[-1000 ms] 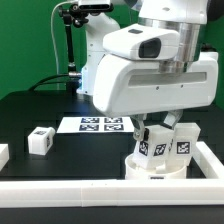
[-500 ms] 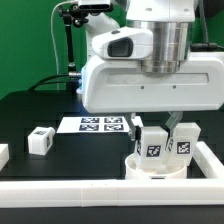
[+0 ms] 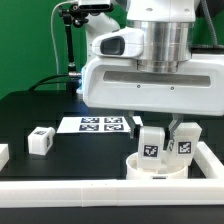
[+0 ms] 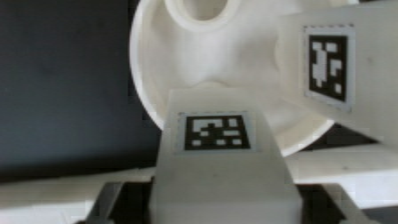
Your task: Assemble stool
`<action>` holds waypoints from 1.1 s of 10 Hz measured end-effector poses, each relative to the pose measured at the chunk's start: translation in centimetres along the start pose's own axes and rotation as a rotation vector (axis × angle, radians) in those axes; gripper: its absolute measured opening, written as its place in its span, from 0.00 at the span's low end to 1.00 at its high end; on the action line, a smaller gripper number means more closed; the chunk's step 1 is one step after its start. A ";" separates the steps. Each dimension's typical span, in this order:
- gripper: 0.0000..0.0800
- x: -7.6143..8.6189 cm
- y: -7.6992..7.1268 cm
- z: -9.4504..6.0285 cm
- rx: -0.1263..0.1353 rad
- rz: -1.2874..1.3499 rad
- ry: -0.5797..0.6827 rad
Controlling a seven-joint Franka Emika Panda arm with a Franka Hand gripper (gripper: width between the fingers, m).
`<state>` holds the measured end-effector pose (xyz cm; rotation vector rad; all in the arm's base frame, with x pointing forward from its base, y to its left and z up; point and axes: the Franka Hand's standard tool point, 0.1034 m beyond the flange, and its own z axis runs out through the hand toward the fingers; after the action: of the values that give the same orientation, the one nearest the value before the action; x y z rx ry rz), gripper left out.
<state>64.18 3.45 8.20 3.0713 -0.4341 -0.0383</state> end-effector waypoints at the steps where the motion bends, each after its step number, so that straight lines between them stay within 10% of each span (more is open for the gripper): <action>1: 0.43 0.0 0.1 0.0 0.002 0.110 -0.002; 11: 0.43 0.2 -1.3 0.1 0.077 0.903 -0.003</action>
Offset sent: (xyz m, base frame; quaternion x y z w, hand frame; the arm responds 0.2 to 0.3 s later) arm -0.0068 -0.0010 -0.0080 0.0176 0.0206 0.2372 0.9711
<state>64.72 4.68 8.03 2.6296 -1.7682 0.0043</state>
